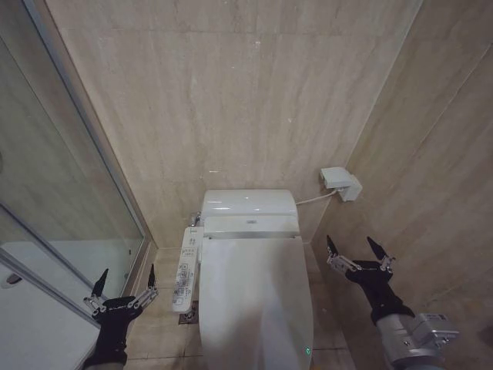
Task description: Open the toilet lid, clean the toilet bowl with a toilet brush, close the toilet lid, and flush.
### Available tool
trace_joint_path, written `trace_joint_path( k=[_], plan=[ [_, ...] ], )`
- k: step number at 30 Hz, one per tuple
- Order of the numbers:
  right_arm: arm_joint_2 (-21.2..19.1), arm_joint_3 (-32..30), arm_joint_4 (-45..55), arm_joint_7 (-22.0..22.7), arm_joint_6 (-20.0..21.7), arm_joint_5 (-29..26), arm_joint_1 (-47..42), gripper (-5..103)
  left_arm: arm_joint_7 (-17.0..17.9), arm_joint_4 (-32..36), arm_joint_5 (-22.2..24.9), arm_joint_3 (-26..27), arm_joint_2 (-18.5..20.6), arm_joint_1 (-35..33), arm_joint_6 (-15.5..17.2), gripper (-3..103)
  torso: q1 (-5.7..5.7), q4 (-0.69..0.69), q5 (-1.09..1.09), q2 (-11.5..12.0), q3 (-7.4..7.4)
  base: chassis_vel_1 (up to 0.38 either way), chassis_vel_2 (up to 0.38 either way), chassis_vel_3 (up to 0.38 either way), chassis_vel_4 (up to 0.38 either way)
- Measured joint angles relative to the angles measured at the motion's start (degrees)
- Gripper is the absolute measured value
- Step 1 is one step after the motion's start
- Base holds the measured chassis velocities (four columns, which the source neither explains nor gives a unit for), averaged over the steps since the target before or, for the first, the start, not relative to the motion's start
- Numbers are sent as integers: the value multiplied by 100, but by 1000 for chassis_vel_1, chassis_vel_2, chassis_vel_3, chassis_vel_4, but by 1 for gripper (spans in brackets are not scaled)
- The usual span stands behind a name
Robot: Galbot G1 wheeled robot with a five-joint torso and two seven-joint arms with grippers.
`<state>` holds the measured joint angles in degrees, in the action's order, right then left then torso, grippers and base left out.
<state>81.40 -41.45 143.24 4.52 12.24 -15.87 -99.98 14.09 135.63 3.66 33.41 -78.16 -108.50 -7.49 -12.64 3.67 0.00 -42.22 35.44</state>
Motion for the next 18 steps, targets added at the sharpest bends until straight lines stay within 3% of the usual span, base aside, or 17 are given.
trace_joint_path(
  k=[11, 18],
  plan=[
    [0, 0, 0, 0, 0, 0, 0, 100, 37, 359, -202, -444, -255, -221, -16, 100, 0, -1, 0, 0, 0, 0, 0, 0, 0],
    [0, 0, 0, 0, 0, 0, 0, 100, 43, 374, -303, -524, -221, -258, -89, 100, 0, 0, 0, 0, 0, 0, 0, 0, 0]
  ],
)
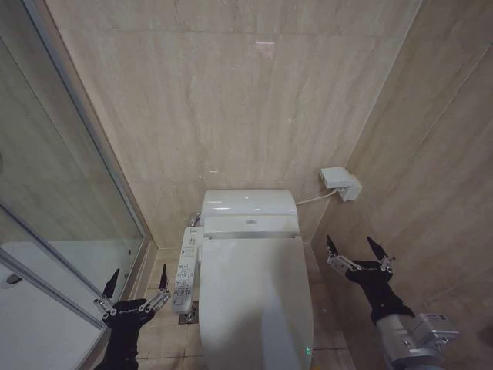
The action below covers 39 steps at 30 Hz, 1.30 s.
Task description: Open the toilet lid, clean the toilet bowl with a toilet brush, close the toilet lid, and flush.
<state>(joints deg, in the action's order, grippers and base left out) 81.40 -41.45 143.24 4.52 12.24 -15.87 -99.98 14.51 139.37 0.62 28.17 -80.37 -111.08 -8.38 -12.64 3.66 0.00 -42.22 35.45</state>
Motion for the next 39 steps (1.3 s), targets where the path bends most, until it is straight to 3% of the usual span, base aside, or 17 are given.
trace_joint_path(
  k=[8, 28, 39],
  plan=[
    [0, 0, 0, 0, 0, 0, 0, 100, 28, 97, -294, -153, 26, -102, -21, 100, 0, 0, 0, 0, 0, 0, 0, 0, 0],
    [0, 0, 0, 0, 0, 0, 0, 100, 30, 94, -297, -152, 31, -98, -6, 100, -1, -1, 0, 0, 0, 3, -1, -1, 1],
    [0, 0, 0, 0, 0, 0, 0, 100, 27, 90, -293, -148, 31, -96, -2, 100, 0, 0, -1, 0, 0, 155, -70, -161, 85]
  ],
)
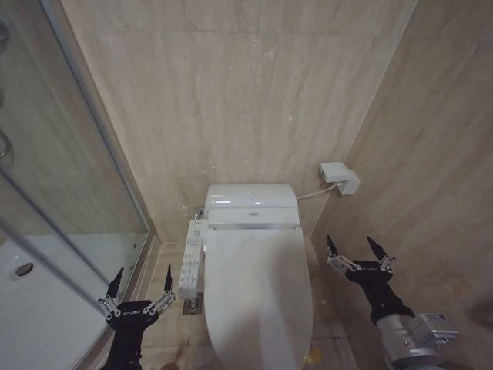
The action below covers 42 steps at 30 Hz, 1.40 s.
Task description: Open the toilet lid, clean the toilet bowl with a toilet brush, close the toilet lid, and flush.
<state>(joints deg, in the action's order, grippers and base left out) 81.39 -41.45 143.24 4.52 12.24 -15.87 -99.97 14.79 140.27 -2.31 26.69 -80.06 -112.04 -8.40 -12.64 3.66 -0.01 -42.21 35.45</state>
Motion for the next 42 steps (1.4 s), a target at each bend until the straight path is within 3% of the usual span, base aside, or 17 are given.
trace_joint_path(
  k=[11, 42],
  plan=[
    [1, 0, 1, 1, 0, 0, -2, 100, 0, -4, 3, 1, 0, 1, 0, 100, 6, 0, 1, -3, -2, 170, -169, -157, 151],
    [1, 0, 0, 0, 0, 0, -1, 100, -1, -8, 6, 2, 0, 2, 1, 100, 0, -1, 1, 0, 0, -40, -20, 36, 18]
  ],
)
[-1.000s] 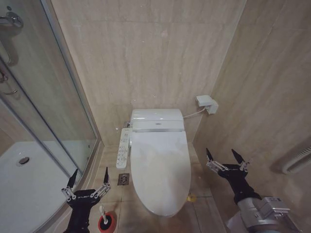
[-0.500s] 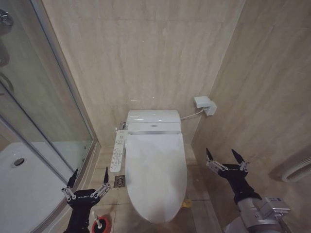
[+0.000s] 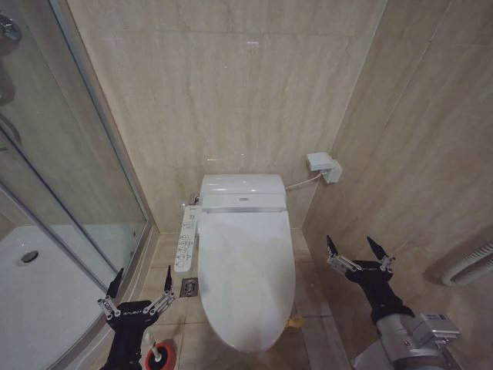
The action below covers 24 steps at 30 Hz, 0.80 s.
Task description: Open the toilet lid, clean the toilet bowl with a toilet brush, close the toilet lid, and flush.
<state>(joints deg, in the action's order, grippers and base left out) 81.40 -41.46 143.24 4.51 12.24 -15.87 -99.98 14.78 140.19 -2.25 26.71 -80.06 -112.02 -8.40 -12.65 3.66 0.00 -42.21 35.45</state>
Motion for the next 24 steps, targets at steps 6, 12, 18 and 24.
trace_joint_path(
  k=[6, 12, 18, 24],
  plan=[
    [0, 0, 0, 0, 0, 0, 0, 100, 0, 0, 0, 0, 0, 0, 0, 100, 0, 1, 0, 0, 0, 0, 0, 0, 0],
    [0, 0, 0, 0, 0, 0, 0, 100, 0, 0, 0, 0, 0, 0, 0, 100, 0, 1, 0, 0, 0, 47, -37, -44, 38],
    [0, 0, 0, 0, 0, 0, 0, 100, 0, 0, 0, 0, 0, 0, 0, 100, 0, 0, 0, 0, 0, 48, -68, -53, 55],
    [0, 0, 0, 0, 0, 0, 0, 100, 0, 0, 0, 0, 0, 0, 0, 100, 0, -1, 0, 0, 0, 89, -87, -71, 103]
  ],
)
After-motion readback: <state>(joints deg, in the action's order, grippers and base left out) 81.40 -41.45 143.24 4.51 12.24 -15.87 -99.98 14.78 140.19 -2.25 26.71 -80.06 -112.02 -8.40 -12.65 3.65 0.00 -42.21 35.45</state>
